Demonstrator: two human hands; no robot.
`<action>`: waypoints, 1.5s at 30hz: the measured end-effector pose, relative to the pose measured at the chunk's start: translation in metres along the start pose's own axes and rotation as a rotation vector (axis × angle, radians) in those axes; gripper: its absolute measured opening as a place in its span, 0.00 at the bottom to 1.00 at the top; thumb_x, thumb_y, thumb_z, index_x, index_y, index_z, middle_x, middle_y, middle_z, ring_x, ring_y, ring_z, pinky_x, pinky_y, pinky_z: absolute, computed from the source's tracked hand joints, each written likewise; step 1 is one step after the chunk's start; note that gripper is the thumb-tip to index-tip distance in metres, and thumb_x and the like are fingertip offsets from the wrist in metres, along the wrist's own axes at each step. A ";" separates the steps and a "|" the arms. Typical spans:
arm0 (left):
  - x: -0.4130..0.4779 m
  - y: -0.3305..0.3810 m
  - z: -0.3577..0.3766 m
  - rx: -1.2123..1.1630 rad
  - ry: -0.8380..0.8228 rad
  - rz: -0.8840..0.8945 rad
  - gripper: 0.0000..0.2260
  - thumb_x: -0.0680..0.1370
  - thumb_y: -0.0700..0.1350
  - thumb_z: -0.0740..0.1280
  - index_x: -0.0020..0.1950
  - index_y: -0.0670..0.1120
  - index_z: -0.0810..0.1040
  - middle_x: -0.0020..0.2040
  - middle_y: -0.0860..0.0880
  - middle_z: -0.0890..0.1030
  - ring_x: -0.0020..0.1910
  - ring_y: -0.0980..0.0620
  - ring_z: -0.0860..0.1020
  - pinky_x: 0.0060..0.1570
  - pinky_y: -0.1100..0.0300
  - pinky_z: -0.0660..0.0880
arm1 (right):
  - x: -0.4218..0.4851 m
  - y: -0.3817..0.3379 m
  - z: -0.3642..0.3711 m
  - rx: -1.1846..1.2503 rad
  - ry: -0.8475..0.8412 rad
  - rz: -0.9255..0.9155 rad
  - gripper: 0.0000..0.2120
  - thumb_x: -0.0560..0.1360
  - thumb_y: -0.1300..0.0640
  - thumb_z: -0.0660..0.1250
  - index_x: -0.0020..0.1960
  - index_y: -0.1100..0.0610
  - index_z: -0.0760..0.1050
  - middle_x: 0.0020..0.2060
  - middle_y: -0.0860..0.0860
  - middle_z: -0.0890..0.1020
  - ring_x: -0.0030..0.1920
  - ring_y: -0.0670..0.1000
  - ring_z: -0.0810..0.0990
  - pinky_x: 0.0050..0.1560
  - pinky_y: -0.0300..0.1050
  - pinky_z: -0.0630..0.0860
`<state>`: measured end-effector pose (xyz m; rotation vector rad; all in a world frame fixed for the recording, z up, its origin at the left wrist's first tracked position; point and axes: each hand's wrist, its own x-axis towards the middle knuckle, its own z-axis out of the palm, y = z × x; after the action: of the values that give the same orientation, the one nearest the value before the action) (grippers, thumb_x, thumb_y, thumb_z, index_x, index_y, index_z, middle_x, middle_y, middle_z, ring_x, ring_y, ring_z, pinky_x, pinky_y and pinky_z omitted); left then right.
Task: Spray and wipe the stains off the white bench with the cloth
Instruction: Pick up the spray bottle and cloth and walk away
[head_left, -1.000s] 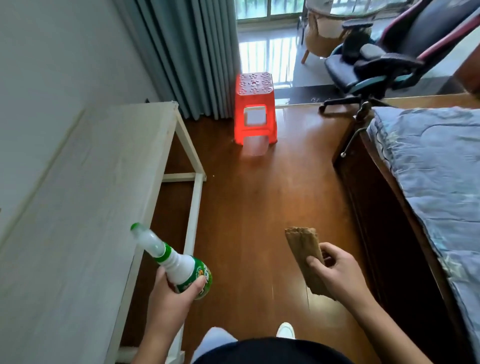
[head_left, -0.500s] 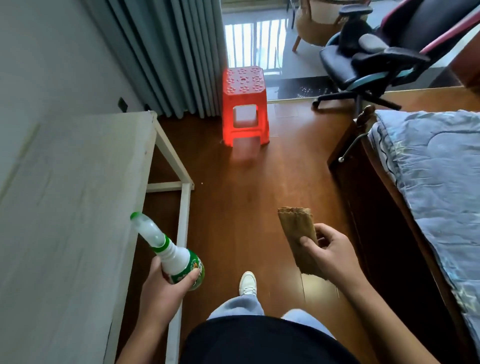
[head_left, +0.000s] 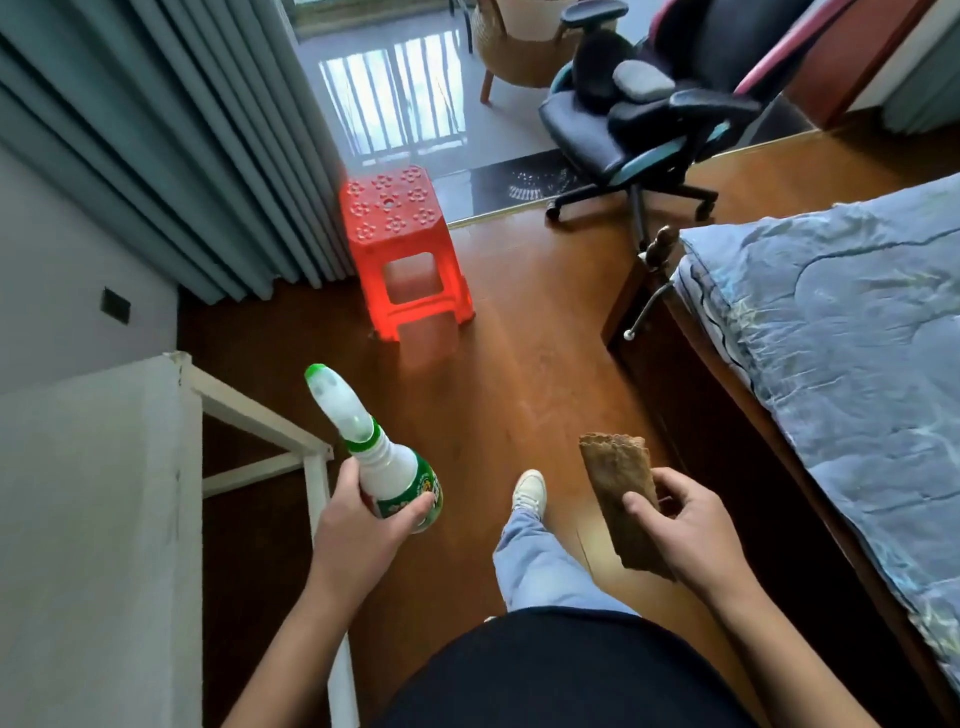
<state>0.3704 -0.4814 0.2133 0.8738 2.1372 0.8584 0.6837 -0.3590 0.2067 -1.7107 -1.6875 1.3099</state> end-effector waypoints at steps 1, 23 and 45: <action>0.017 0.007 0.000 0.004 0.007 -0.004 0.32 0.69 0.49 0.82 0.68 0.51 0.73 0.60 0.52 0.81 0.59 0.51 0.81 0.56 0.60 0.79 | 0.021 -0.007 0.002 0.003 -0.006 -0.002 0.05 0.75 0.57 0.74 0.49 0.50 0.82 0.39 0.47 0.85 0.40 0.48 0.83 0.32 0.33 0.76; 0.386 0.120 -0.055 0.005 0.132 -0.151 0.26 0.68 0.52 0.82 0.62 0.53 0.75 0.52 0.56 0.83 0.54 0.49 0.82 0.55 0.48 0.78 | 0.406 -0.224 0.065 -0.022 -0.151 -0.147 0.03 0.74 0.55 0.73 0.47 0.47 0.81 0.37 0.45 0.84 0.38 0.47 0.83 0.37 0.51 0.83; 0.730 0.351 0.063 -0.006 -0.094 -0.018 0.28 0.69 0.51 0.82 0.63 0.62 0.73 0.54 0.61 0.81 0.55 0.63 0.78 0.53 0.57 0.76 | 0.733 -0.285 -0.036 0.025 -0.002 0.031 0.07 0.76 0.56 0.73 0.44 0.45 0.78 0.39 0.41 0.84 0.43 0.36 0.81 0.39 0.31 0.77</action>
<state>0.1286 0.2944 0.2074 0.8739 2.0570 0.7986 0.4315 0.3873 0.2125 -1.7288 -1.6451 1.3406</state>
